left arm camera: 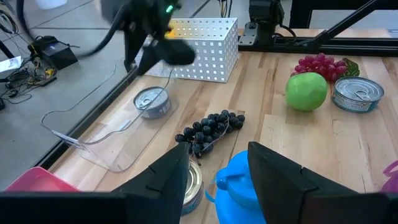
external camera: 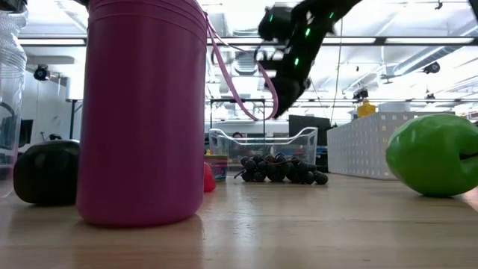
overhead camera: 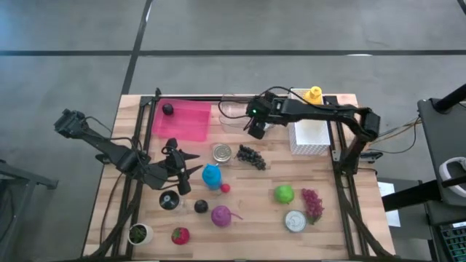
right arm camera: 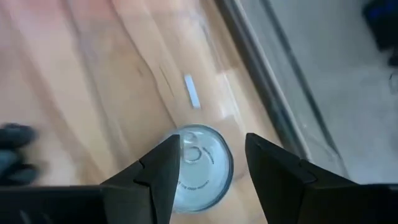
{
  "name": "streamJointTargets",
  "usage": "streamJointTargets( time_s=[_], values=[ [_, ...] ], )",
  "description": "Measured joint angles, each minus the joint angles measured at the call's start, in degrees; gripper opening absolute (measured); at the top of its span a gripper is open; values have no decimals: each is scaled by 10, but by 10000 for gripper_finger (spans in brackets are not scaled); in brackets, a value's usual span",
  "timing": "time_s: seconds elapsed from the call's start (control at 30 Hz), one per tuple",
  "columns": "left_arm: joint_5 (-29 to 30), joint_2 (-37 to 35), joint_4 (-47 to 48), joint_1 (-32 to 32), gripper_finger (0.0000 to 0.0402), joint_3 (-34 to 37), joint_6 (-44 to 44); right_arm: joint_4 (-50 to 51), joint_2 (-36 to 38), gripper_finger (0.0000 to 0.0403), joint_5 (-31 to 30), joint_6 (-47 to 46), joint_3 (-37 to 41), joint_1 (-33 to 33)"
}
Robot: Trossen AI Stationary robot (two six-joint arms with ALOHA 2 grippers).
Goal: Pick & Place Food Item
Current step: Put the blue water bottle into the white bin
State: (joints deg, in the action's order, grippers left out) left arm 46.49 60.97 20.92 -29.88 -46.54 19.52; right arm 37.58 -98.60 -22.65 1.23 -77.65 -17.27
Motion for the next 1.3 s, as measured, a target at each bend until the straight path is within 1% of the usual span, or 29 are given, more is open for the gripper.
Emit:
streamJointTargets(
  time_s=[0.1,0.33,0.4,0.5,0.8,0.87,0.97,1.07,1.2,1.3],
  values=[
    [0,0,0,0,169,0,0,-1,40,172,-18,-1,10,42],
    [0,0,-1,0,170,0,2,10,115,173,-17,-20,35,163],
    [0,0,-1,0,170,0,16,16,130,173,-18,-35,37,197],
    [0,0,-1,0,168,0,36,31,146,170,-18,-52,40,244],
    [0,0,-23,0,168,0,34,70,175,157,-19,-112,43,353],
    [-1,0,-23,0,168,0,34,74,181,145,-40,-127,45,372],
    [-1,0,-25,0,170,0,34,104,189,116,-59,-152,45,394],
    [-1,0,-26,0,170,0,37,132,195,76,-60,-191,47,406],
    [-1,0,-28,0,168,0,45,150,197,22,-57,-212,49,417],
    [-1,0,-29,0,170,0,44,149,200,11,-44,-219,49,423]
  ],
)
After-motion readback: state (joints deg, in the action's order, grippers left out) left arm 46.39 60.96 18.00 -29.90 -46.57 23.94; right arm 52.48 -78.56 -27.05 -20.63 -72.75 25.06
